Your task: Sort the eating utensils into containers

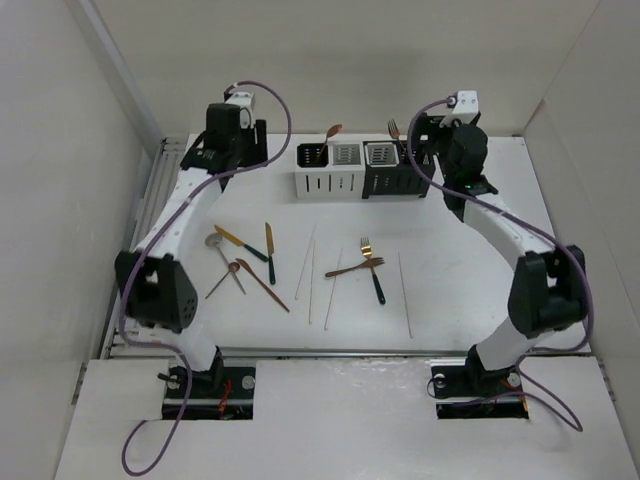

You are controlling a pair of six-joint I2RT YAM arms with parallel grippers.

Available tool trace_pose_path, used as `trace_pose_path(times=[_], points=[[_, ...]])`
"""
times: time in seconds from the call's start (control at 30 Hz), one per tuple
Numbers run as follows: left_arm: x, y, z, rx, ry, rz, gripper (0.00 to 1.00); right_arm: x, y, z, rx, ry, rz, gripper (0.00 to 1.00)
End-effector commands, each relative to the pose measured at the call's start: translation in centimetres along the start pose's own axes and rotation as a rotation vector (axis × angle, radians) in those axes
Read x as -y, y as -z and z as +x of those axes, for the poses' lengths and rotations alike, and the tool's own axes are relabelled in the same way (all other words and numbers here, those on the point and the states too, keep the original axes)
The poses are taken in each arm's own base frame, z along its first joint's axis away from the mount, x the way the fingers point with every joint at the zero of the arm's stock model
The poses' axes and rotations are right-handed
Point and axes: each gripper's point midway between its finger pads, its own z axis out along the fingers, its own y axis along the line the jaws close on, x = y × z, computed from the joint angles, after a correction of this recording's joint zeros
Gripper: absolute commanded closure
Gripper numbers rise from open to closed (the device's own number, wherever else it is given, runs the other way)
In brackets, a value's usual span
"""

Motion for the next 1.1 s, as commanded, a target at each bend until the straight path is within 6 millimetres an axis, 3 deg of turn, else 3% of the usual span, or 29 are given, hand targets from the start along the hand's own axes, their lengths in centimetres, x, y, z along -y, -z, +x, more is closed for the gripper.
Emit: trace_pose_path(times=[0.0,0.03,0.1,0.13,0.2,0.23,0.27,0.33,0.37,0.5,0.67,0.8,0.9,1.0,1.03,1.07], points=[[-2.4,3.9,7.1,-0.165,-0.197,-0.048,0.41,-2.7,3.7,-3.8,-0.064,-0.036,-0.111,0.00],[-3.2,4.7,8.6,-0.195,-0.237,-0.051,0.41,-3.3,5.4,-0.7,-0.212,-0.045,-0.128,0.00],[-5.1,7.3,10.8,-0.228,-0.245,-0.099,0.41,-3.9,8.1,1.5,-0.324,-0.091,-0.130,0.00],[-5.9,7.9,14.0,-0.298,-0.253,-0.104,0.41,-3.9,10.3,5.0,-0.441,-0.085,-0.105,0.00],[-6.5,9.9,16.8,-0.368,-0.288,-0.079,0.41,-3.5,12.6,6.3,-0.490,-0.165,-0.020,0.00],[-6.8,10.5,20.0,-0.454,-0.316,-0.068,0.41,-3.4,13.4,7.2,-0.516,-0.187,0.005,0.00],[-6.9,11.1,21.7,-0.502,-0.336,-0.050,0.41,-3.4,14.6,9.0,-0.563,-0.204,0.010,0.00],[-7.7,12.0,24.4,-0.577,-0.419,-0.037,0.42,-4.7,15.6,9.8,-0.581,-0.239,-0.025,0.00],[-8.3,12.5,27.0,-0.646,-0.460,-0.032,0.44,-5.5,16.3,10.4,-0.597,-0.238,-0.044,0.00],[-9.9,12.7,29.7,-0.695,-0.632,0.004,0.48,-6.7,16.5,10.0,-0.589,-0.229,-0.071,0.00],[-10.8,10.5,31.4,-0.743,-0.673,-0.010,0.48,-7.4,16.4,9.6,-0.573,-0.162,-0.091,0.01],[-12.2,8.2,31.0,-0.771,-0.613,-0.076,0.51,-7.8,16.7,8.1,-0.530,-0.142,-0.116,0.01],[-11.8,7.1,31.2,-0.779,-0.601,-0.047,0.51,-8.2,17.1,7.6,-0.504,-0.115,-0.154,0.01],[-11.4,6.6,32.2,-0.813,-0.603,-0.005,0.58,-7.7,17.4,6.8,-0.477,-0.107,-0.143,0.01],[-11.5,6.5,32.6,-0.828,-0.612,0.003,0.65,-7.9,17.6,6.3,-0.466,-0.101,-0.156,0.01],[-11.5,6.3,32.5,-0.830,-0.612,0.004,0.78,-7.7,17.5,6.3,-0.462,-0.098,-0.141,0.01]])
